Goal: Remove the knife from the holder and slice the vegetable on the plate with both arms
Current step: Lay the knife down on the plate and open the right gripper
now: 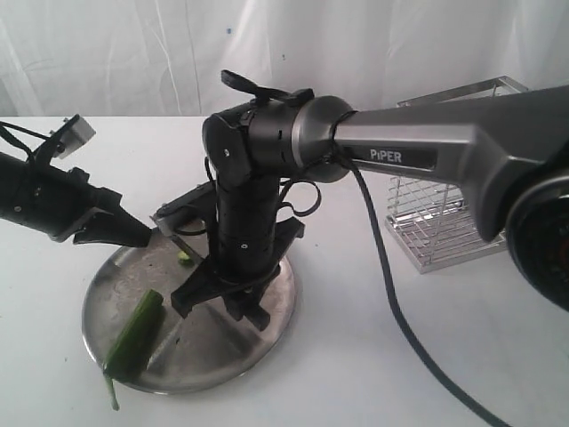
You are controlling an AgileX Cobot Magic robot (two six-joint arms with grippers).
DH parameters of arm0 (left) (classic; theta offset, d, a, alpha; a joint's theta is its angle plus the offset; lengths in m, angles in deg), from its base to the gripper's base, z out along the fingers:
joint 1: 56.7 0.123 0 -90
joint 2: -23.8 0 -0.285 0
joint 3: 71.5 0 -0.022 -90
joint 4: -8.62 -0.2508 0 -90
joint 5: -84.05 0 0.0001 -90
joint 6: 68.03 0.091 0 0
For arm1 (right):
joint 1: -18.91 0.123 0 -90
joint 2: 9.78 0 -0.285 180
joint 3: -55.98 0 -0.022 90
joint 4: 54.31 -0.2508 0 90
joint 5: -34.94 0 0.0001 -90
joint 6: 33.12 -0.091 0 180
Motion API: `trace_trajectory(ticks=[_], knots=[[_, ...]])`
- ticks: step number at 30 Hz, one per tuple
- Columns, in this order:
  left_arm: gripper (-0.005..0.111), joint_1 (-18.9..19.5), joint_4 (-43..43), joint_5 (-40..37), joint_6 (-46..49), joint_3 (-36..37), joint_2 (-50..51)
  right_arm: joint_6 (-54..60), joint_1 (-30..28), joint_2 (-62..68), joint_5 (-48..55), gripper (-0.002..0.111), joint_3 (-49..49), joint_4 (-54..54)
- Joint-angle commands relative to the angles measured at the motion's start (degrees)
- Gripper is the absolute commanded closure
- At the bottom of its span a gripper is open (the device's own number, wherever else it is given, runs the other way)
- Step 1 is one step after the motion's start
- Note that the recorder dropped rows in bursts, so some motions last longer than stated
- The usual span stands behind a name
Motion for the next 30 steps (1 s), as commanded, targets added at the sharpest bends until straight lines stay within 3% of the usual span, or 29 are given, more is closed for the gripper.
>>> trace_trajectory(ticks=[1,6,12,18,25,30], knots=[[0.107,-0.17,1.61,-1.56,-0.24,0.43,-0.56,1.17,-2.12,-0.54,-4.8,0.108,-1.5,-6.0],[0.107,-0.17,2.04,-1.53,-0.24,0.43,-0.56,3.83,-4.37,-0.44,-7.54,0.104,-2.84,-12.66],[0.107,-0.17,2.47,-1.53,-0.24,0.43,-0.56,4.1,-4.6,1.84,-8.15,0.09,-2.84,-14.78],[0.107,-0.17,2.45,-1.77,-0.24,0.43,-0.56,4.1,-4.6,2.83,-11.36,0.086,-2.84,-15.28],[0.107,0.87,4.24,-0.83,0.39,0.43,-2.4,6.04,-4.6,1.82,-13.73,0.056,-2.72,-14.66],[0.107,4.15,4.71,-0.94,0.14,0.43,-8.03,7.17,-4.6,-2.38,-17.0,0.053,-2.72,-14.8]])
